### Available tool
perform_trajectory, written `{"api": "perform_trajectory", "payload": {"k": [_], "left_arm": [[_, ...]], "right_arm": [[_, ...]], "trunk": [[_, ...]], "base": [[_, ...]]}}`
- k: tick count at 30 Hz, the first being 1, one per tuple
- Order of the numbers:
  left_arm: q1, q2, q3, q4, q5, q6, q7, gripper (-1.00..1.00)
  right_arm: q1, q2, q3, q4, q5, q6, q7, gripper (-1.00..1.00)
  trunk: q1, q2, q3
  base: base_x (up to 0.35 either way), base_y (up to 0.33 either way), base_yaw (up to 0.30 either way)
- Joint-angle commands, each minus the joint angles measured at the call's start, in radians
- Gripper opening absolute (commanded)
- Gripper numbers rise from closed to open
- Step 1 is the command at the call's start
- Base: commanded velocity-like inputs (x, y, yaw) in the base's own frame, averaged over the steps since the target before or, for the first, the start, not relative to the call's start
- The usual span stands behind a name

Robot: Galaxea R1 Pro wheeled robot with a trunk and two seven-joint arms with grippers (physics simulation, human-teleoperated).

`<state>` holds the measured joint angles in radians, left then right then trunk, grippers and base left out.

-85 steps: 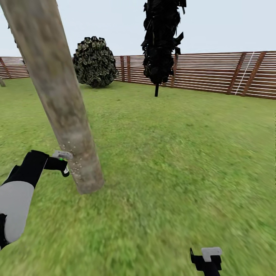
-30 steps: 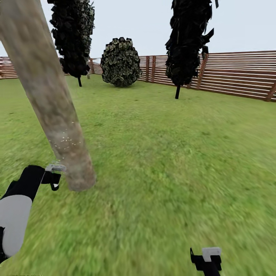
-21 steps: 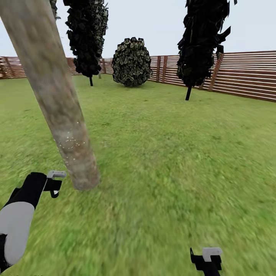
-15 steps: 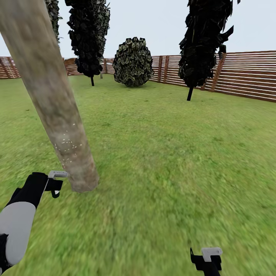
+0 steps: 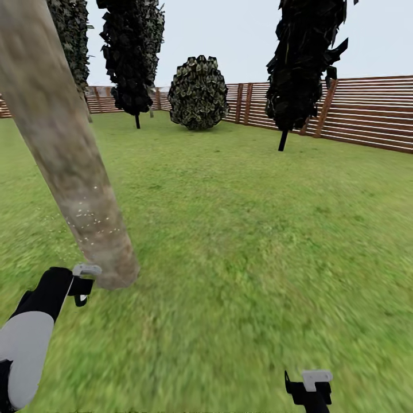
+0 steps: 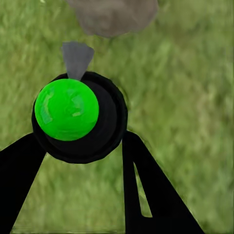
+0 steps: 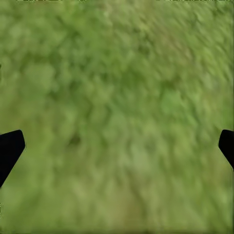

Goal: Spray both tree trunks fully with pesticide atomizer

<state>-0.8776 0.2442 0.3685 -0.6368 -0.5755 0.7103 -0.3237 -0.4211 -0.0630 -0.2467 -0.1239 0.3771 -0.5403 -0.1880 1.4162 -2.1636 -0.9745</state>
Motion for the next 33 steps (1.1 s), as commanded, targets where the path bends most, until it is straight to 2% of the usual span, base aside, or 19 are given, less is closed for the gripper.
{"api": "perform_trajectory", "payload": {"k": [1,3,6,7,9,12,15,17,20,25,33], "left_arm": [[0.006,-0.001,0.015,0.002,-0.006,0.000,0.000,-1.00],[0.021,-0.003,0.047,0.029,-0.007,-0.042,0.017,-1.00],[0.023,-0.011,0.054,0.067,0.003,-0.063,0.037,-1.00],[0.023,-0.017,0.055,0.078,0.015,-0.065,0.041,-1.00],[0.025,-0.029,0.055,0.108,0.062,-0.080,0.053,-1.00],[0.028,-0.033,0.054,0.179,0.081,-0.148,0.120,-1.00],[0.031,-0.034,0.055,0.247,0.087,-0.201,0.230,-1.00],[0.031,-0.034,0.055,0.257,0.092,-0.209,0.249,-1.00],[0.032,-0.036,0.054,0.262,0.102,-0.223,0.258,-1.00],[0.032,-0.056,0.055,0.261,0.103,-0.225,0.259,-1.00],[0.035,-0.046,0.054,0.260,0.099,-0.223,0.266,-1.00]], "right_arm": [[-0.001,0.000,-0.005,0.001,0.011,-0.003,-0.005,1.00],[-0.001,0.001,-0.004,0.002,0.011,-0.003,-0.005,1.00],[-0.001,0.001,-0.003,0.003,0.011,-0.002,-0.004,1.00],[-0.001,0.002,-0.003,0.003,0.011,-0.002,-0.004,1.00],[-0.001,0.003,-0.003,0.004,0.011,-0.001,-0.004,1.00],[-0.001,0.003,-0.003,0.004,0.011,-0.002,-0.004,1.00],[-0.001,0.003,-0.003,0.004,0.011,-0.001,-0.004,1.00],[-0.001,0.003,-0.003,0.004,0.011,-0.002,-0.004,1.00],[-0.001,0.002,-0.003,0.004,0.011,-0.002,-0.005,1.00],[-0.001,0.003,-0.003,0.004,0.011,-0.002,-0.004,1.00],[-0.001,0.003,-0.003,0.004,0.011,-0.002,-0.005,1.00]], "trunk": [[0.000,0.000,-0.001],[0.000,0.000,-0.001],[0.000,0.000,-0.001],[0.000,0.000,-0.001],[0.000,0.000,-0.001],[0.000,0.000,-0.001],[0.000,0.000,-0.001],[0.000,0.000,-0.001],[0.000,0.000,-0.001],[0.000,0.000,-0.001],[0.000,0.000,-0.001]], "base": [[-0.011,-0.011,0.169],[-0.003,-0.003,0.252],[-0.001,-0.001,0.271],[0.000,0.000,0.275],[0.000,0.000,0.188],[0.000,0.000,0.042],[0.086,-0.044,0.007],[0.198,-0.130,0.001],[0.234,-0.159,0.000],[0.240,-0.163,0.000],[0.240,-0.163,0.061]]}}
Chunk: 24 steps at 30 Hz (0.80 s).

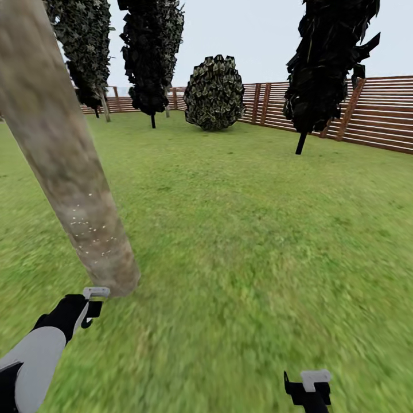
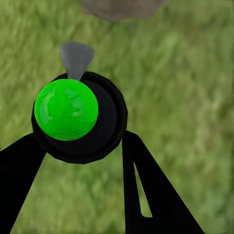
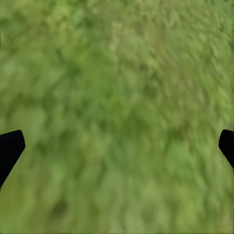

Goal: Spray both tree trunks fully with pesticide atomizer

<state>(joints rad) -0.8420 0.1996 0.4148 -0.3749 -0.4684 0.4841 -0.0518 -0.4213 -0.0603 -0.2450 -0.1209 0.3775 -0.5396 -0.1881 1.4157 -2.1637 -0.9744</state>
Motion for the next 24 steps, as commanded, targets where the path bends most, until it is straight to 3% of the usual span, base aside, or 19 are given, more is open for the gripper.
{"api": "perform_trajectory", "payload": {"k": [1,7,18,24], "left_arm": [[-0.001,0.000,0.008,-0.002,-0.009,0.004,-0.005,-1.00],[0.000,-0.002,0.007,-0.002,-0.007,0.004,-0.005,-1.00],[0.000,-0.025,0.010,-0.011,-0.004,0.004,-0.004,-1.00],[0.000,-0.028,0.010,-0.013,-0.004,0.002,-0.004,-1.00]], "right_arm": [[-0.001,0.000,-0.005,0.001,0.011,-0.002,-0.005,1.00],[-0.001,0.000,-0.005,0.001,0.011,-0.003,-0.005,1.00],[0.000,-0.001,-0.005,0.001,0.011,-0.002,-0.004,1.00],[0.000,-0.001,-0.005,0.001,0.011,-0.002,-0.004,1.00]], "trunk": [[0.000,0.000,-0.001],[0.000,0.000,-0.001],[0.000,0.000,-0.001],[0.000,0.000,-0.001]], "base": [[0.240,-0.163,0.257],[0.206,-0.136,0.273],[0.023,-0.039,0.276],[0.084,-0.249,0.061]]}}
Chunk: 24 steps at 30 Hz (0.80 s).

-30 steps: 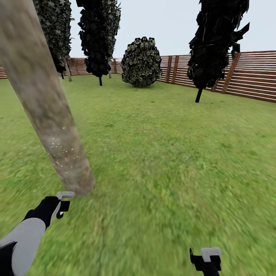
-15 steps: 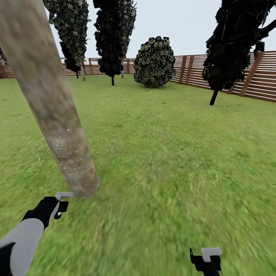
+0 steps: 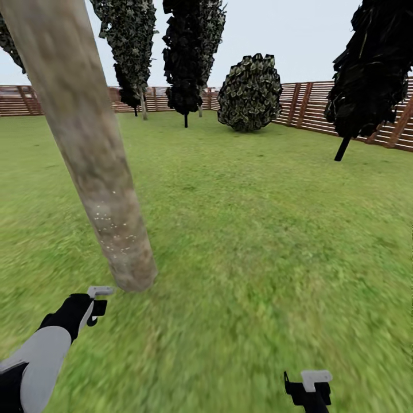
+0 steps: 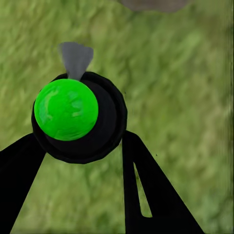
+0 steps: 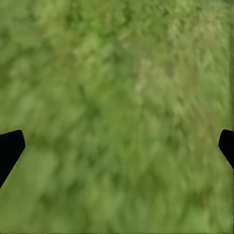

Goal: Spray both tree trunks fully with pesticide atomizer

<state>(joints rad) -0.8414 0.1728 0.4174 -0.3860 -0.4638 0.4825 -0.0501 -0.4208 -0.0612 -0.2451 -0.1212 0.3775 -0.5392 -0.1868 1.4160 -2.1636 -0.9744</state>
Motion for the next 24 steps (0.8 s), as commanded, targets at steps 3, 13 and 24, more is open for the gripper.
{"api": "perform_trajectory", "payload": {"k": [3,13,24], "left_arm": [[-0.001,-0.001,0.008,-0.003,-0.009,0.004,-0.005,-1.00],[-0.001,-0.001,0.008,-0.004,-0.009,0.004,-0.005,-1.00],[-0.001,-0.001,0.008,-0.002,-0.009,0.001,-0.006,-1.00]], "right_arm": [[-0.001,0.000,-0.005,0.002,0.011,-0.003,-0.005,1.00],[-0.001,0.000,-0.005,0.002,0.011,-0.002,-0.005,1.00],[-0.001,0.001,-0.005,0.002,0.011,-0.003,-0.005,1.00]], "trunk": [[0.000,0.000,-0.001],[0.000,0.000,-0.001],[0.000,0.000,-0.001]], "base": [[0.086,-0.265,0.002],[0.086,-0.265,0.000],[0.086,-0.265,0.044]]}}
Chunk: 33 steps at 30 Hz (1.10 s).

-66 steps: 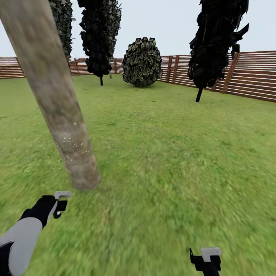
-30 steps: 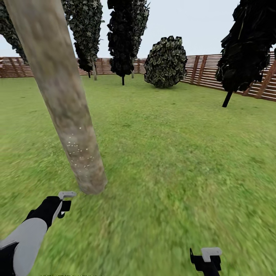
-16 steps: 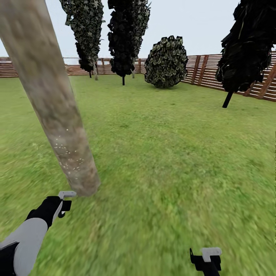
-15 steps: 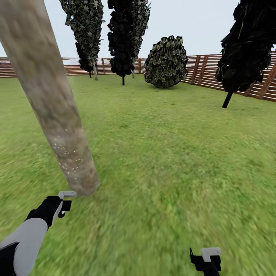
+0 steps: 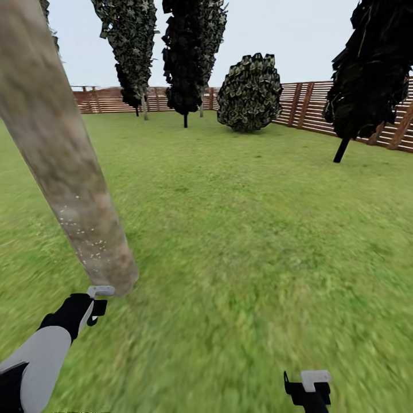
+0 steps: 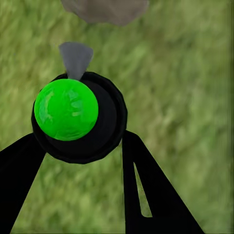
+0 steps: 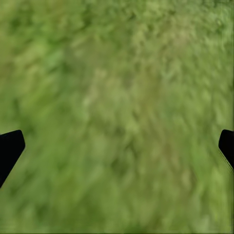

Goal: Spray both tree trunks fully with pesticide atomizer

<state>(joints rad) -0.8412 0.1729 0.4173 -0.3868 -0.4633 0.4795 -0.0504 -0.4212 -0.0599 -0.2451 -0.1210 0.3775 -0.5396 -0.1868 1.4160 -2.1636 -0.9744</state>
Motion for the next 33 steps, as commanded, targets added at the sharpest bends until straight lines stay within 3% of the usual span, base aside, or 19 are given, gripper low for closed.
{"api": "perform_trajectory", "payload": {"k": [1,7,24,33], "left_arm": [[-0.001,-0.001,0.008,-0.001,-0.009,0.004,-0.006,-1.00],[-0.001,0.000,0.008,-0.001,-0.009,0.004,-0.006,-1.00],[-0.001,-0.001,0.008,-0.001,-0.009,0.004,-0.005,-1.00],[-0.001,-0.001,0.008,-0.001,-0.009,0.004,-0.006,-1.00]], "right_arm": [[-0.001,0.000,-0.005,0.001,0.011,-0.002,-0.005,1.00],[-0.001,0.000,-0.005,0.001,0.011,-0.003,-0.005,1.00],[-0.001,-0.001,-0.005,0.001,0.011,-0.002,-0.007,1.00],[-0.001,-0.001,-0.005,0.001,0.011,-0.003,-0.007,1.00]], "trunk": [[0.000,0.000,-0.001],[0.000,0.000,-0.001],[0.000,0.000,-0.001],[0.000,0.000,-0.001]], "base": [[0.086,-0.265,0.224],[0.101,-0.265,0.244],[0.144,-0.265,0.010],[0.144,-0.265,0.243]]}}
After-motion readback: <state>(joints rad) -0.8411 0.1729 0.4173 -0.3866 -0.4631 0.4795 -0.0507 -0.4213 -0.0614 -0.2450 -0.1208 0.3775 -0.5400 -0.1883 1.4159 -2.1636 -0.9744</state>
